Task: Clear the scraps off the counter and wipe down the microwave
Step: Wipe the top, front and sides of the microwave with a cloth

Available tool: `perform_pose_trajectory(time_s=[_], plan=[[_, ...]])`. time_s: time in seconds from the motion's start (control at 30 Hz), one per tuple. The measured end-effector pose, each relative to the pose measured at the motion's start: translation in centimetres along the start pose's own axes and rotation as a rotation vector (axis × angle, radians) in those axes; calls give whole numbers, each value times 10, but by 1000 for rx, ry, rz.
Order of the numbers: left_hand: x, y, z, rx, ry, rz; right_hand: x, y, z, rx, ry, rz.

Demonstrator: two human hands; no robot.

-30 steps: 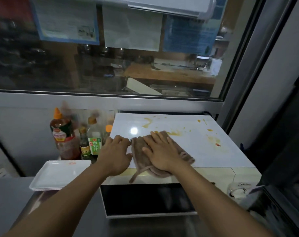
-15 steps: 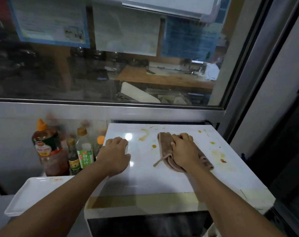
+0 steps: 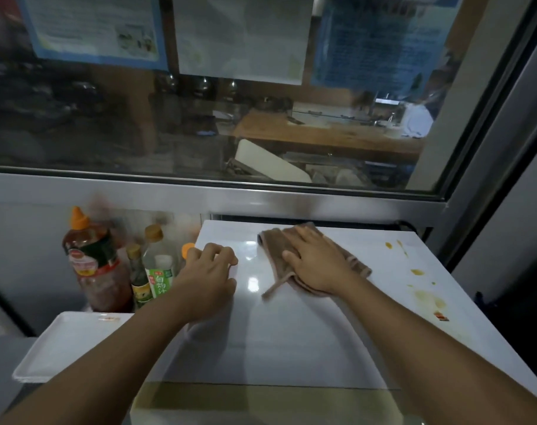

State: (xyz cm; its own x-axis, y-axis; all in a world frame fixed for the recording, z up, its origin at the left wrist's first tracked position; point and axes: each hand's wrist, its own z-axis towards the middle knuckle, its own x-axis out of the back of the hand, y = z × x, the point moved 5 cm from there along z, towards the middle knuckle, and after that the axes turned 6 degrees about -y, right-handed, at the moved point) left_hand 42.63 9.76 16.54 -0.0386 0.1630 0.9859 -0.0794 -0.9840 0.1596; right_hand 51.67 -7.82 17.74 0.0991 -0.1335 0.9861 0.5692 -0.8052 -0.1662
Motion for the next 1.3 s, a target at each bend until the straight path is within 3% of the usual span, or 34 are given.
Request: perform_pose_trajectory(time_s=[0.17,0.43,0.53,0.7,0.8,0.93,1.03,1.13,1.3], plan=[[2,0,1,-4,23,-37,-8,-13,43,-18,-61,-13],[6,-1,3,54,-52,-50,-16,-21,-4,279,-71,-15],[4,-6,4,90,-63,-114,3,25,-12,181,3,-40],[7,-1,4,146,-60,-129,10,78,-26,-187,-31,-70],[8,12,5,242,-34,-114,0,64,-53,-133,-36,-35],[-3,77,19,122,-13,-111,-1,79,-84,-41,-47,19],[-15,125,35,30,-65,-99,15,121,-78,-142,30,-28],[-19,132,41,40,-92,-117,26,163,-62,-305,16,-75],[-20,128,40,70,-112,-104,26,175,-51,-332,-25,-60]])
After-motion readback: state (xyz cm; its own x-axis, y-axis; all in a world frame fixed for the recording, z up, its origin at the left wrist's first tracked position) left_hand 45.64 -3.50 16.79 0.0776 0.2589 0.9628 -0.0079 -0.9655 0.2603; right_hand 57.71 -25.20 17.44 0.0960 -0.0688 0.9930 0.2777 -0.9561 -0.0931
